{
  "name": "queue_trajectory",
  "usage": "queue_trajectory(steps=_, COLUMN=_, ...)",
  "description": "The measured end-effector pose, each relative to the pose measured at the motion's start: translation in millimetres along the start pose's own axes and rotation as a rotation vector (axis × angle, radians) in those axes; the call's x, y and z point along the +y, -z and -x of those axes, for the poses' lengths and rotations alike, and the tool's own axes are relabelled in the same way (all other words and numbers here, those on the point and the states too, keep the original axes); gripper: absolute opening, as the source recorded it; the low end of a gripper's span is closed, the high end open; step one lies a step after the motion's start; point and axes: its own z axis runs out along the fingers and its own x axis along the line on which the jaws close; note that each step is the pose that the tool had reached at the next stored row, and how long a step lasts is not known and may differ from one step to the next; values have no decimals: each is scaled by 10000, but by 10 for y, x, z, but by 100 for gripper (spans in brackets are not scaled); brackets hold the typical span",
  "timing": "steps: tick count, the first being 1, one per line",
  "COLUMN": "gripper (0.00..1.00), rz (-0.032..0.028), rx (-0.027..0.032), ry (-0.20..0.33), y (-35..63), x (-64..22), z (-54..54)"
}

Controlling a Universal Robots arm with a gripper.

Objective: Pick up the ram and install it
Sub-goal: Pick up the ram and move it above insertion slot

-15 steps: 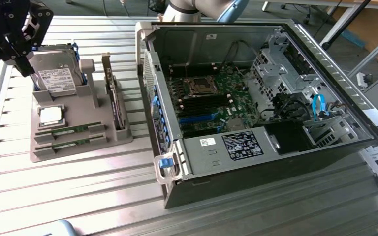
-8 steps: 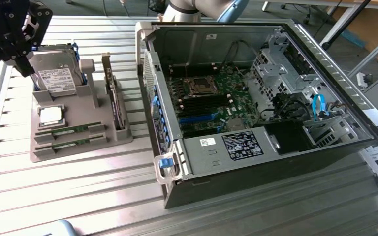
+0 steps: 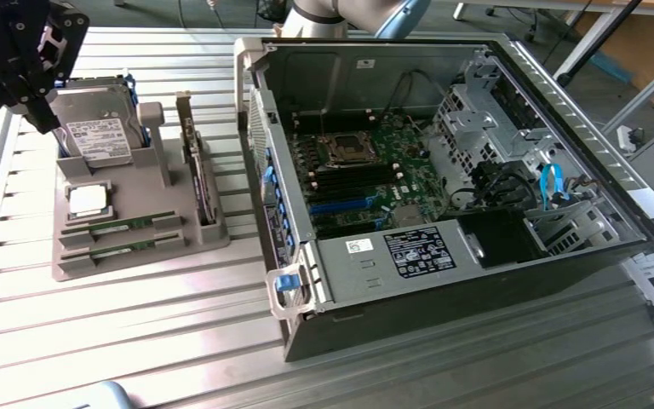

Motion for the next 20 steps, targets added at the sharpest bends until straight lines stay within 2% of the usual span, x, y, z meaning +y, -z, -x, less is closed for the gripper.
queue_trajectory(steps=20, gripper=11, rz=12, rx=57, ry=1266, y=0, x=0, z=0)
